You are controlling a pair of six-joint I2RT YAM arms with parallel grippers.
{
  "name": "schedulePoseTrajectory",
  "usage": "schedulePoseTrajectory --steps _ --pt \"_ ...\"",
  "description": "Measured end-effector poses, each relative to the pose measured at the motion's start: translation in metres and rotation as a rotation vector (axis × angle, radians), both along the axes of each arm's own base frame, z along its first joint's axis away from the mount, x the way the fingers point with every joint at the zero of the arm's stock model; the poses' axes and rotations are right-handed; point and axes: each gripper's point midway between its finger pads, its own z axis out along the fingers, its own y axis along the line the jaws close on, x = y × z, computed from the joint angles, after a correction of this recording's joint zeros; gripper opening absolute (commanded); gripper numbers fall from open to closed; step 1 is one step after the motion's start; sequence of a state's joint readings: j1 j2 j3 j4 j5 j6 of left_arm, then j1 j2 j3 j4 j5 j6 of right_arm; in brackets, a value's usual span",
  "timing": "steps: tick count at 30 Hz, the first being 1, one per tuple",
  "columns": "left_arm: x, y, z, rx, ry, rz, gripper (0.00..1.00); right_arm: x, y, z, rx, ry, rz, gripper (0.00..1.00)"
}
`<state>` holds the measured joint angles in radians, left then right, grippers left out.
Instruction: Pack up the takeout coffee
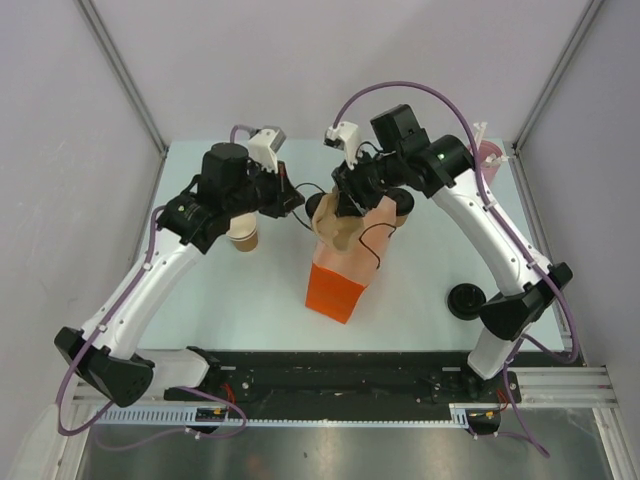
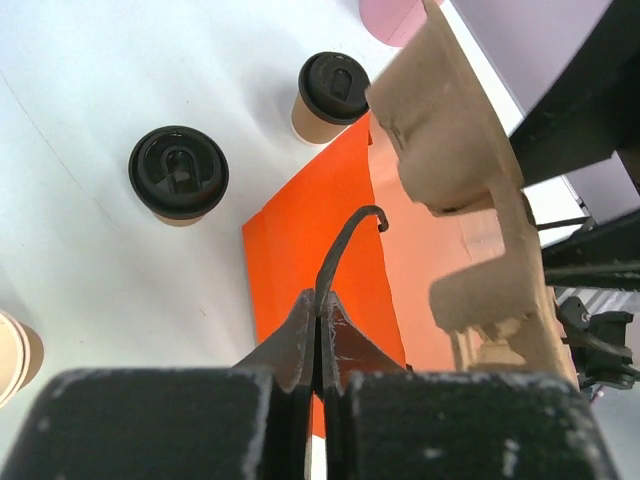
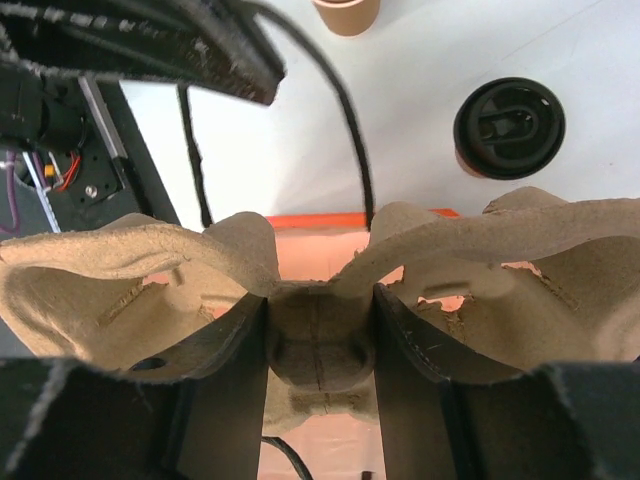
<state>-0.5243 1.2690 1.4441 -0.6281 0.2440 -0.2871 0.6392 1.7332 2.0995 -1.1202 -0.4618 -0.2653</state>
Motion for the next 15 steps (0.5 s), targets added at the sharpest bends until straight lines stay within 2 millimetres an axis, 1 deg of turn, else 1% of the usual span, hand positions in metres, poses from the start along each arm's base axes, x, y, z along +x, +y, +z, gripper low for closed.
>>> schedulePoseTrajectory --steps 6,13,15 --pt "-0.005 0.003 0.0 -0.007 -0.007 -0.001 0.0 -0.029 -0.002 -0.007 -0.05 -0.001 0.08 0.0" --pt "-0.012 -0.002 -0.005 -0.022 0.016 -0.037 0.0 -0.047 0.0 -0.018 -0.13 0.006 0.099 0.0" --pt "-0.014 -0.003 -0.008 -0.023 0.024 -0.046 0.0 -0.051 0.002 -0.018 -0.133 0.015 0.1 0.0"
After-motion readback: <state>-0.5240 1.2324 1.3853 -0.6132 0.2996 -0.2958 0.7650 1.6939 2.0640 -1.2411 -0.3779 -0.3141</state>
